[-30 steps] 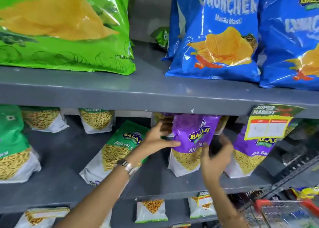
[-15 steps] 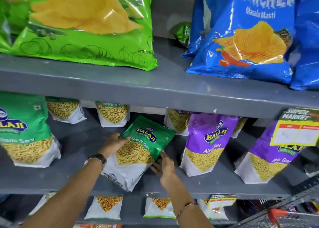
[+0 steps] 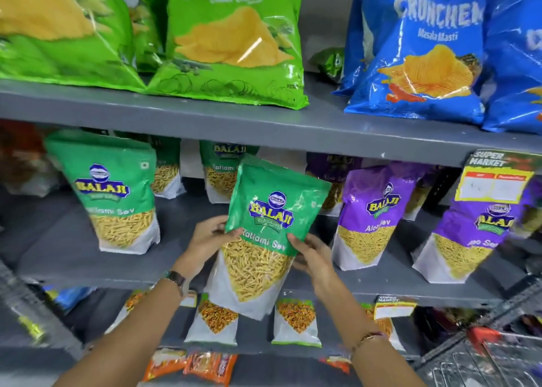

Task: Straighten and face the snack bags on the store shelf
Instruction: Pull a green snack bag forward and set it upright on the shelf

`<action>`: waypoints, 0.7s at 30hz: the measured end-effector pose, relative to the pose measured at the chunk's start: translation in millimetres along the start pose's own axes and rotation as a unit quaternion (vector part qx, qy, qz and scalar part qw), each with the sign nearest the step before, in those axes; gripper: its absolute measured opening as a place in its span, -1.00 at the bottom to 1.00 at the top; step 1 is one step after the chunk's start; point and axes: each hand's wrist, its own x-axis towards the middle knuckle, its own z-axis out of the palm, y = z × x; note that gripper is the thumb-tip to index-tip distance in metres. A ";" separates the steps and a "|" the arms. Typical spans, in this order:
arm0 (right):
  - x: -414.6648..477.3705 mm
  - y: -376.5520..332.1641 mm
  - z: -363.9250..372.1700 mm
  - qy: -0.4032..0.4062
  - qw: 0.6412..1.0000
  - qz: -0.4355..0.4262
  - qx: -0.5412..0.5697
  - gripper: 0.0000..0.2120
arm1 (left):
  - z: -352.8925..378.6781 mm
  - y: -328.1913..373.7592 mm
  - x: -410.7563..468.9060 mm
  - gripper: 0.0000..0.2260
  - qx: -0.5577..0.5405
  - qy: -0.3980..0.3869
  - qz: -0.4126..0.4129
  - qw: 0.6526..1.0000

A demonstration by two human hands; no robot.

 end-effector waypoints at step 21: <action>-106.4 -68.8 42.7 -0.003 0.957 -0.284 0.065 -0.67 | -40.3 71.0 -92.7 -0.78 -0.078 0.081 0.142 0.984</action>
